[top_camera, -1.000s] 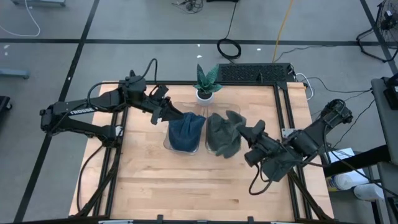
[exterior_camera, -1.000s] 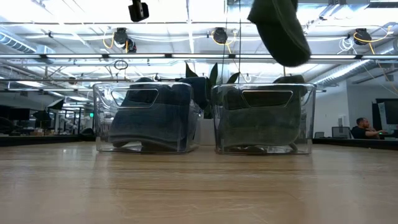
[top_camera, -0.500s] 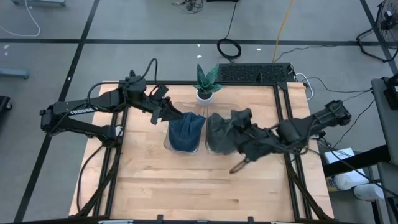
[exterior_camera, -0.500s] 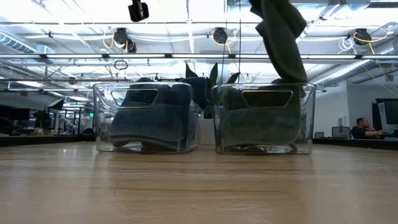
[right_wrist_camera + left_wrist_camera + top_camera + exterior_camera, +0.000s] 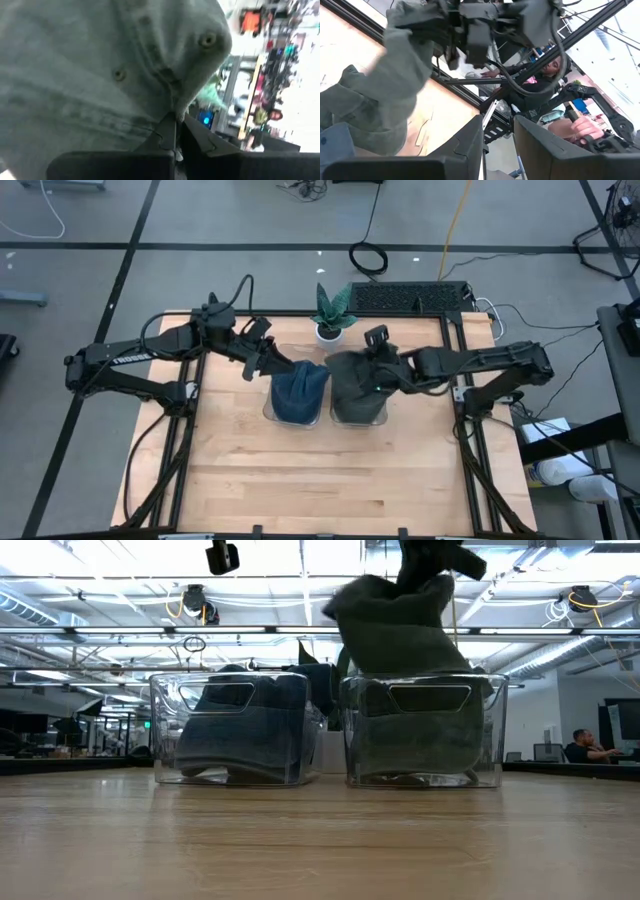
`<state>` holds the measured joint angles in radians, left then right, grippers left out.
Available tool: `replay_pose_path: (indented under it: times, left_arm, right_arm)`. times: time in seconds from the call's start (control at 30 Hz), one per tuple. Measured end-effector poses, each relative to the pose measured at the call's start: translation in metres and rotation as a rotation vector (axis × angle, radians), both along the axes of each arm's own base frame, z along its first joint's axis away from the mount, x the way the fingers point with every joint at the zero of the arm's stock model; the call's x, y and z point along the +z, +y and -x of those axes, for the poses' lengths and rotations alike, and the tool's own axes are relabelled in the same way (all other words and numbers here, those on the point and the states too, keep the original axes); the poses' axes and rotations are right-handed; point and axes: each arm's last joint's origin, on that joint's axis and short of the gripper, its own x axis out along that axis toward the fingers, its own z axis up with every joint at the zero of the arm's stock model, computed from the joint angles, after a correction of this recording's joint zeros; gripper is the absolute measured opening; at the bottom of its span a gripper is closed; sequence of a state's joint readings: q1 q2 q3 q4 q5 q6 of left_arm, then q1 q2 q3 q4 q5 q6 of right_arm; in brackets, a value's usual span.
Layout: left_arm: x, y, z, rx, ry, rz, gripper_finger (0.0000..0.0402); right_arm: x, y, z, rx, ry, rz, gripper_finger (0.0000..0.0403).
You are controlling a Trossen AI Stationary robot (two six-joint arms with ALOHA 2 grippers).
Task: Pick & Place hat
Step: Put the gray cap into the right transparent bin
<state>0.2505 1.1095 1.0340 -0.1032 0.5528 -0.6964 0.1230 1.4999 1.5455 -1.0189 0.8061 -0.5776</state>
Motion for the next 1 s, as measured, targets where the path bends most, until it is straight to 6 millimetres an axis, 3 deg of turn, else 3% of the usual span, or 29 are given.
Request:
replay_pose_path:
  times: [0.27, 0.63, 1.0]
  left_arm:
    - [0.000, -0.003, 0.000, -0.012, 0.000, 0.000, 0.0118]
    - [0.000, -0.003, 0.000, -0.011, 0.001, 0.000, 0.0118]
    - [0.000, -0.003, 0.000, -0.010, 0.001, 0.000, 0.0118]
  right_arm:
    - [-0.008, -0.008, 0.001, 0.056, 0.044, -0.317, 0.0000]
    - [-0.009, -0.016, -0.001, -0.016, -0.016, -0.353, 0.0000]
    - [-0.054, -0.054, -0.011, -0.135, -0.113, -0.306, 0.0000]
